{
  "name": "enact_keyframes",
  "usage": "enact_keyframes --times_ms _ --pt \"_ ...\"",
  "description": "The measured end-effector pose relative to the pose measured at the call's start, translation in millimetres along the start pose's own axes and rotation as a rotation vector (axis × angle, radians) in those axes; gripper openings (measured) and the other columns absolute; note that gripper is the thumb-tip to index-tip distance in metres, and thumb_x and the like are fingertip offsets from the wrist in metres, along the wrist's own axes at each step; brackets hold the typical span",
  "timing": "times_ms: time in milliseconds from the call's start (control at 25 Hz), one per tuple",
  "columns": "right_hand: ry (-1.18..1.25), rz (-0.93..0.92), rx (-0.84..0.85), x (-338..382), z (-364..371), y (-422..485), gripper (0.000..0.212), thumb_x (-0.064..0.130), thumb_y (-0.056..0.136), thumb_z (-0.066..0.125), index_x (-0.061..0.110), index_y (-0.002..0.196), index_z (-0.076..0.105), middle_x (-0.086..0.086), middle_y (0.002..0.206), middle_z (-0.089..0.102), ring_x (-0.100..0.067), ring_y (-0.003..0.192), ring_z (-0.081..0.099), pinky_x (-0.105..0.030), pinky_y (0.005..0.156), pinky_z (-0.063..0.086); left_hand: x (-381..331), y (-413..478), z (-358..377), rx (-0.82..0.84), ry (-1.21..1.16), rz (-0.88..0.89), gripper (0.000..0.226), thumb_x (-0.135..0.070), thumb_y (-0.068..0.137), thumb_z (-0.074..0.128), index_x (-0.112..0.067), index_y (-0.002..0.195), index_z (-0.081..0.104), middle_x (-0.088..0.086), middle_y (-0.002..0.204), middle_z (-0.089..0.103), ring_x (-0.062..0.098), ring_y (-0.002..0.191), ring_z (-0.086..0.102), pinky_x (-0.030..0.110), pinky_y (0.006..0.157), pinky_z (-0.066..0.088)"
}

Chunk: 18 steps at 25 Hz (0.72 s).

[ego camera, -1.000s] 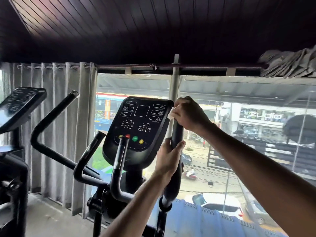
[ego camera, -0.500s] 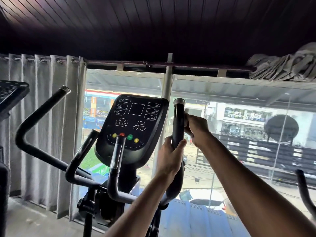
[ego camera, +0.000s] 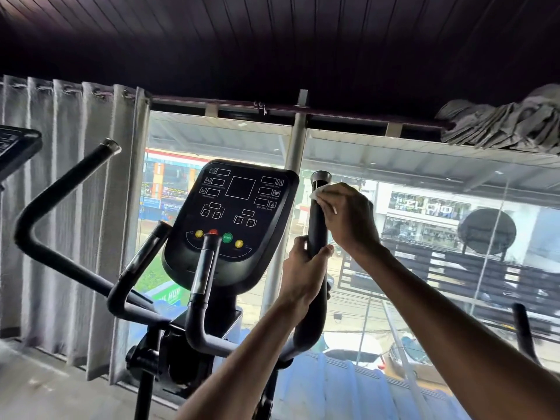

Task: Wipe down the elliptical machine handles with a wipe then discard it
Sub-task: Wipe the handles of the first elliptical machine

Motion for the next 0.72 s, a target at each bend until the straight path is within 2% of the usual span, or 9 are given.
enact_keyframes --times_ms 40,160,280,400,480,520,600,720 --pt "-0.034 -0.047 0.023 -2 1 4 0.015 0.014 0.092 0.068 0.013 0.102 0.079 -0.001 0.105 0.074 -0.020 0.095 0.069 -0.028 0.084 0.053 0 2 1 0.016 -0.017 -0.018 0.016 -0.027 0.094 0.063 -0.018 0.106 0.055 0.011 0.077 0.061 0.024 0.048 0.059 0.037 0.049 0.052" --pt "-0.077 -0.024 0.052 -15 0 30 0.015 0.009 0.091 0.068 0.011 0.099 0.080 -0.005 0.104 0.073 -0.024 0.095 0.069 -0.023 0.082 0.045 1 4 4 0.038 -0.055 -0.042 0.014 -0.024 0.094 0.061 -0.018 0.102 0.052 0.009 0.075 0.058 0.023 0.046 0.056 0.036 0.050 0.050" --pt "-0.155 -0.096 0.102 -9 11 57 0.014 0.004 0.091 0.066 0.005 0.095 0.079 -0.010 0.102 0.072 -0.028 0.094 0.067 -0.032 0.083 0.053 4 4 4 0.045 -0.076 -0.035 0.015 -0.027 0.094 0.063 -0.020 0.104 0.054 0.008 0.074 0.059 0.023 0.049 0.057 0.034 0.050 0.051" --pt "-0.161 -0.156 0.249 -3 15 74 0.013 0.008 0.091 0.067 0.005 0.093 0.080 -0.011 0.096 0.074 -0.027 0.090 0.069 -0.029 0.083 0.051 9 6 4 0.095 -0.112 -0.035 0.016 -0.029 0.095 0.065 -0.021 0.104 0.055 0.007 0.070 0.060 0.025 0.051 0.058 0.036 0.051 0.052" --pt "-0.244 -0.328 0.437 5 24 73 0.014 0.006 0.090 0.067 0.008 0.093 0.081 -0.010 0.094 0.074 -0.028 0.092 0.068 -0.034 0.084 0.054 15 4 3 0.162 -0.156 -0.079 0.024 -0.033 0.097 0.066 -0.016 0.108 0.054 0.010 0.072 0.061 0.026 0.052 0.058 0.034 0.050 0.051" --pt "-0.253 -0.358 0.495 8 26 70 0.015 0.008 0.091 0.067 0.010 0.093 0.081 -0.009 0.094 0.074 -0.028 0.094 0.067 -0.037 0.085 0.054 19 -1 3 0.206 -0.190 -0.112 0.029 -0.036 0.098 0.066 -0.013 0.111 0.053 0.012 0.073 0.061 0.026 0.051 0.057 0.033 0.048 0.050" --pt "-0.202 -0.315 0.523 12 22 62 0.014 0.014 0.092 0.068 0.013 0.093 0.081 -0.005 0.097 0.076 -0.026 0.098 0.066 -0.038 0.088 0.052 23 -13 3 0.267 -0.259 -0.152 0.034 -0.035 0.099 0.064 -0.008 0.115 0.050 0.016 0.073 0.058 0.026 0.047 0.055 0.030 0.045 0.047" --pt "-0.161 -0.435 0.556 19 20 37 0.010 0.017 0.089 0.072 0.018 0.090 0.082 0.003 0.095 0.076 -0.022 0.097 0.065 -0.036 0.085 0.053 27 -22 0 0.272 -0.278 -0.135 0.034 -0.025 0.098 0.067 -0.004 0.119 0.051 0.016 0.074 0.055 0.025 0.049 0.055 0.030 0.049 0.047"
Point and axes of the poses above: each hand's wrist, its own y-axis towards the middle knuckle, its own z-axis out of the palm, x = y × z, the point moved 6 cm from there along y, towards the middle knuckle
